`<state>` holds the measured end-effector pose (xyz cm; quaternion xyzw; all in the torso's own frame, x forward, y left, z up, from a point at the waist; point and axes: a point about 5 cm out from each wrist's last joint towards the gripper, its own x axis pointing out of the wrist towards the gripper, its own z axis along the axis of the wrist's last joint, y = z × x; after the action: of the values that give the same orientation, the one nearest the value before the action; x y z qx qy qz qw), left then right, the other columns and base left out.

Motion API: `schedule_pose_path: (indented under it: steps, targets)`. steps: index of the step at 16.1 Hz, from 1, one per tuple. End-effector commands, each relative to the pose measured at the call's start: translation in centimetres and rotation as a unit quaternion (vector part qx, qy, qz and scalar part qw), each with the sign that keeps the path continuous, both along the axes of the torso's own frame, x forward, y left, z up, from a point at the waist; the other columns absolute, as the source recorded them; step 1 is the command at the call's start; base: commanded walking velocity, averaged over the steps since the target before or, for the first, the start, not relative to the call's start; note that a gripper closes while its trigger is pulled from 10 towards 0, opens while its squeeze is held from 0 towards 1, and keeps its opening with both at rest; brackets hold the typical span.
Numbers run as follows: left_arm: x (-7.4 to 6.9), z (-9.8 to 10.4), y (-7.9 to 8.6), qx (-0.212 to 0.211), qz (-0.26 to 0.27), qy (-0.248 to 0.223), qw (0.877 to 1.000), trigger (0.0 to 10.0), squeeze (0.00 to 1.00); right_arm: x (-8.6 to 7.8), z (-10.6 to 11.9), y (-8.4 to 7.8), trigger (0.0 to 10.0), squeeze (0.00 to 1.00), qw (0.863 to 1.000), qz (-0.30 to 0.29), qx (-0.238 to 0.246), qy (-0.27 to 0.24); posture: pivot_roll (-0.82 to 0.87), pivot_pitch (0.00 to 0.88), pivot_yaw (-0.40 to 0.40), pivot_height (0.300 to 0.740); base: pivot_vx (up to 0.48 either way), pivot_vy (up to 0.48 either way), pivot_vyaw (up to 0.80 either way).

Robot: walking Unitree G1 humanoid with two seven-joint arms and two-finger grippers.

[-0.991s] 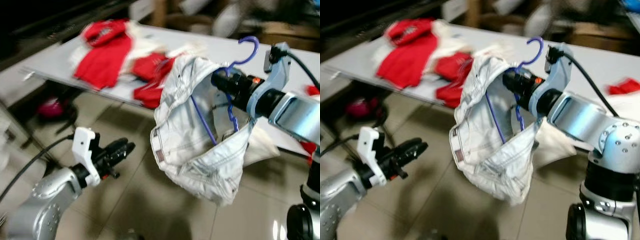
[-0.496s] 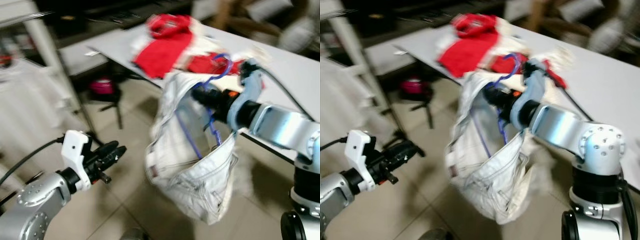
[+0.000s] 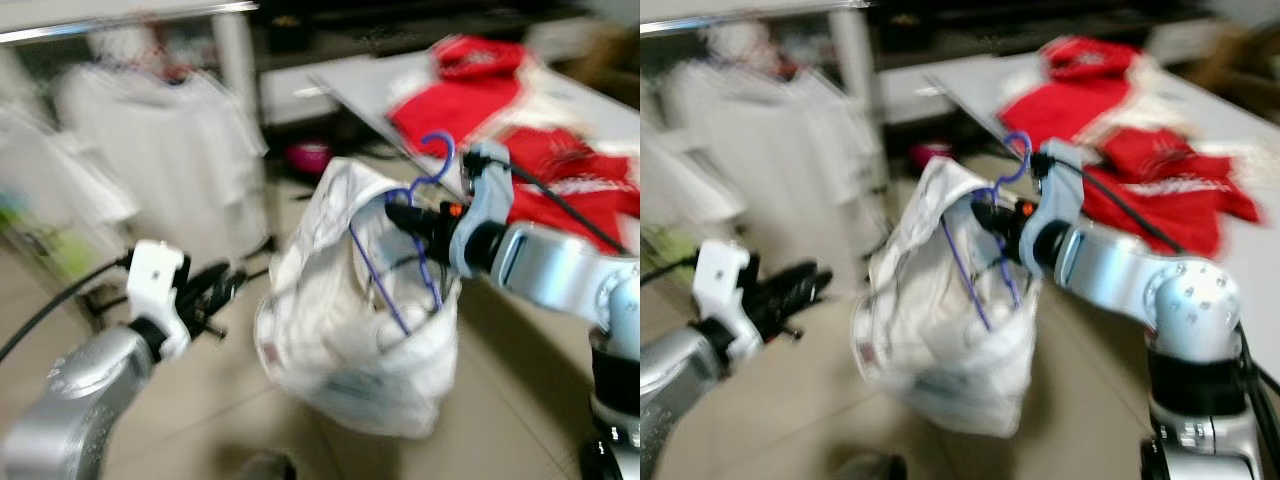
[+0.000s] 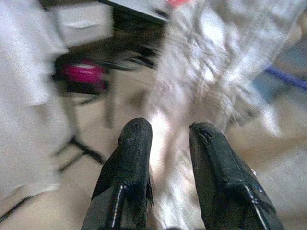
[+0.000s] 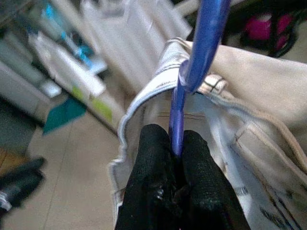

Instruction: Hang hanger

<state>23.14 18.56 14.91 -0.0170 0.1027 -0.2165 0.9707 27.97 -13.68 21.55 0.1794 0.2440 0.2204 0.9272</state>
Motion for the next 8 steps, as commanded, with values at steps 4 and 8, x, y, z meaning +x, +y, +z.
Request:
schedule_pose_path:
  steps: [4, 8]
  targets:
    - [1.4, -0.9, 0.6, 0.035, 0.073, -0.003, 0.997, 10.0, 0.00, 0.5, -3.8, -0.2, 10.0, 0.00, 0.999, -0.029, -0.031, -0.022, 0.01, 0.043, -0.013, 0.740, 0.000, 0.000, 0.80]
    - [1.4, -1.9, 0.6, 0.051, 0.077, -0.007, 0.996, 10.0, 0.00, 1.0, -6.5, -0.6, 10.0, 0.00, 0.996, -0.054, -0.060, -0.035, 0.00, 0.049, -0.036, 0.740, 0.000, 0.000, 0.80]
